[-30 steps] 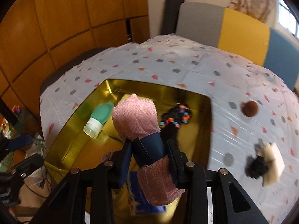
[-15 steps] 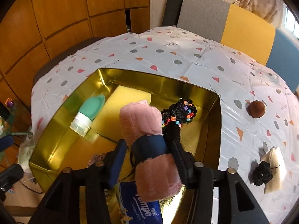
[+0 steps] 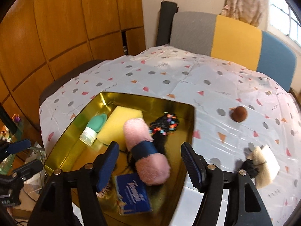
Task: Organize soft objects
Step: 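Carry the pink towel roll with the right tool into the tray and release, then reach the left tool to the brown ball and grasp it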
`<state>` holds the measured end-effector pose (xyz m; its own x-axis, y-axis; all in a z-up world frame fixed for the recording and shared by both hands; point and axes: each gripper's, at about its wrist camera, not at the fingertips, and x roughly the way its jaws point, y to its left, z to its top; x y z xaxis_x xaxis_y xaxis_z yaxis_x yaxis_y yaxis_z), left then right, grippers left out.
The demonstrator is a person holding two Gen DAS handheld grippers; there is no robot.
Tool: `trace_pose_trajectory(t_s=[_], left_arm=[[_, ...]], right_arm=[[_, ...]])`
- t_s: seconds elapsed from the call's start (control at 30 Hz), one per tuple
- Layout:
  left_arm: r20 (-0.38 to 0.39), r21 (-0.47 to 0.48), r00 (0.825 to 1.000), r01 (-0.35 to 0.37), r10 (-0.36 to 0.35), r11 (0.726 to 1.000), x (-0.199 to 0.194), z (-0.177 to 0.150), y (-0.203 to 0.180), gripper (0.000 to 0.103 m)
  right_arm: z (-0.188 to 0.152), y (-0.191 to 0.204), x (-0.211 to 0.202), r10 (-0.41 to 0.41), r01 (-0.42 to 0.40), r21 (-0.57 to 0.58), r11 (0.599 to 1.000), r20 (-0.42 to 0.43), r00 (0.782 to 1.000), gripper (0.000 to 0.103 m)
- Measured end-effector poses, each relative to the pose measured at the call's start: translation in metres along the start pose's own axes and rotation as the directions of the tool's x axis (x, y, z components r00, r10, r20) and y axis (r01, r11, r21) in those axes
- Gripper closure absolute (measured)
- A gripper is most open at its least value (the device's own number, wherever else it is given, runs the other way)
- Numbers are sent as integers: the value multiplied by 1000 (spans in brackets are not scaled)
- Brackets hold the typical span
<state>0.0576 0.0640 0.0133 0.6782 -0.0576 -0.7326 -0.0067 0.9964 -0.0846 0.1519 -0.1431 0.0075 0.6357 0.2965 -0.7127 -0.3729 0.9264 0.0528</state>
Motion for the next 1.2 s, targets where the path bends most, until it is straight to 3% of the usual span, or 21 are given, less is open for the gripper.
trace_pose_trajectory(t_s=[0.5, 0.93, 1.2], left_arm=[[7, 106, 1000, 30, -31, 994, -3, 11, -44, 28], [8, 219, 997, 73, -77, 973, -1, 24, -95, 28], [-5, 265, 994, 110, -112, 958, 7, 40, -127, 28]], right_arm=[[-44, -110, -55, -157, 149, 186, 971, 32, 987, 32], [-82, -190, -80, -296, 283, 303, 910, -5, 955, 32], [-112, -237, -90, -363, 344, 394, 852, -27, 931, 31]])
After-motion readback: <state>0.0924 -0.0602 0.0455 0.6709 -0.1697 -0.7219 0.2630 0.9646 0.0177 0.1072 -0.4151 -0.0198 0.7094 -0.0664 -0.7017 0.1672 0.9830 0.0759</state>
